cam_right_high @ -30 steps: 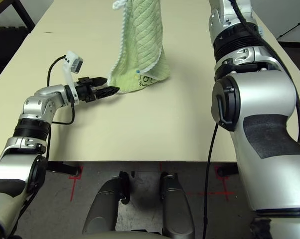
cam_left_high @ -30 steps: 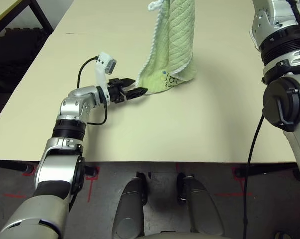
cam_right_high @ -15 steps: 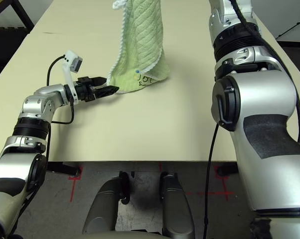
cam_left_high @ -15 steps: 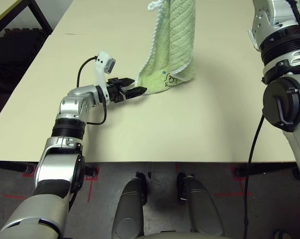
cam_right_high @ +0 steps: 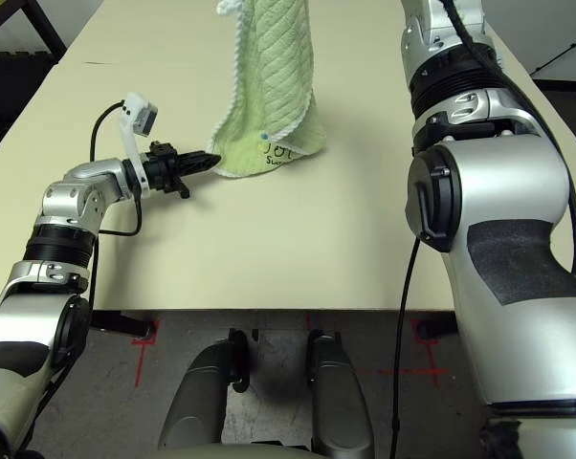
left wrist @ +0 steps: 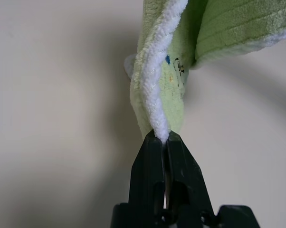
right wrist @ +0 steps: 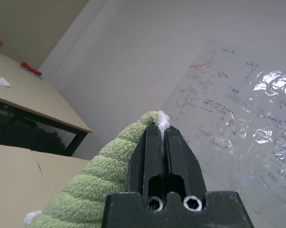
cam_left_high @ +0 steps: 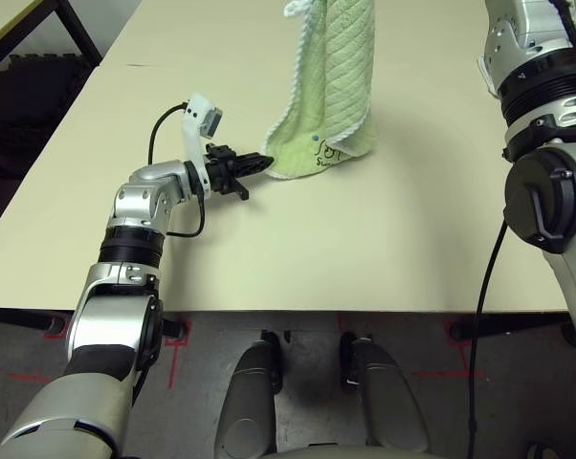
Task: Fold the towel and set it aside.
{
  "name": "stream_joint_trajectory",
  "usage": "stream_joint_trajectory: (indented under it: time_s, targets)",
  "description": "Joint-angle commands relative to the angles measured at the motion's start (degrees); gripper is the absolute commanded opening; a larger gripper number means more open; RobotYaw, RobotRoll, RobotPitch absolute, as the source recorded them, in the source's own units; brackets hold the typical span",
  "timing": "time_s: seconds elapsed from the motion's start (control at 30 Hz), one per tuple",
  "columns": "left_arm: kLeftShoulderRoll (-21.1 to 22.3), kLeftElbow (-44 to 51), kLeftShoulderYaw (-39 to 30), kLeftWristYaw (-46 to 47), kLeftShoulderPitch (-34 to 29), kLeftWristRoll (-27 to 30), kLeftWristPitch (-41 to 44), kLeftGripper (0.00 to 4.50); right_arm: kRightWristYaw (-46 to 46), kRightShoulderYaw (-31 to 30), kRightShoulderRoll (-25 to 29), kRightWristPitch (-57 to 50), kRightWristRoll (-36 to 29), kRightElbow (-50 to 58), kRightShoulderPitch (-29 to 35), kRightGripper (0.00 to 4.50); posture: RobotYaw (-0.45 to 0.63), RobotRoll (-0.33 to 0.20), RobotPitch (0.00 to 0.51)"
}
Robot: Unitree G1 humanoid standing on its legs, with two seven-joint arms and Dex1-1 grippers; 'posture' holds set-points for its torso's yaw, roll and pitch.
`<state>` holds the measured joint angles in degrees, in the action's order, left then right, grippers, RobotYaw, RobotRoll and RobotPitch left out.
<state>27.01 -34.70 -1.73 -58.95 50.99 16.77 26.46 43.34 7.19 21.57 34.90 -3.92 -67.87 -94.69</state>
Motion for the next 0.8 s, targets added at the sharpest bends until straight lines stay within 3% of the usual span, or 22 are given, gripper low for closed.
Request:
stream_joint_trajectory:
  time_s: [0.03,0.13,0.23,0.3,0.43,0.63,0.8]
  targets:
    - [0.65,1.11,0.34,-1.33,-1.44,0.34,1.23,0.03,0.47,0.47,0.31,-0.27,-0.73,0.80,-0.01,0.00,-0.01,0.000,0.201]
    - [0.92,1.38,0.44,-1.69,-1.66,0.18,1.61,0.03,0.43,0.43,0.38,-0.37,-0.65,0.77,0.08,0.00,-0.01,0.000,0.201]
    - [5.93,-1.19,-3.39,4.29,-0.26,-2.43,-4.72,0.03,-1.27,1.34,5.12,-6.22,-0.23,-1.35,5.45,0.00,-0.01,0.000,0.211]
    - [6.97,-1.70,-3.84,5.72,-0.02,-2.65,-6.34,0.03,-1.41,1.37,6.05,-8.01,-0.28,-1.24,6.74,0.00,-0.01,0.000,0.211]
    - [11.29,4.81,-8.60,12.73,-1.03,-2.37,-6.77,0.03,8.37,3.43,10.74,-22.38,-4.23,-0.33,16.59,0.00,-0.01,0.000,0.220]
    - [16.28,14.91,-9.38,14.43,-4.74,-1.75,0.11,0.03,16.13,4.43,13.66,-35.47,-8.11,6.00,24.84,0.00,0.00,0.000,0.222]
    - [23.55,22.01,-6.29,6.09,-7.95,0.80,11.55,0.03,32.93,-4.76,18.96,-50.60,-4.47,12.23,30.65,0.00,0.00,0.000,0.230]
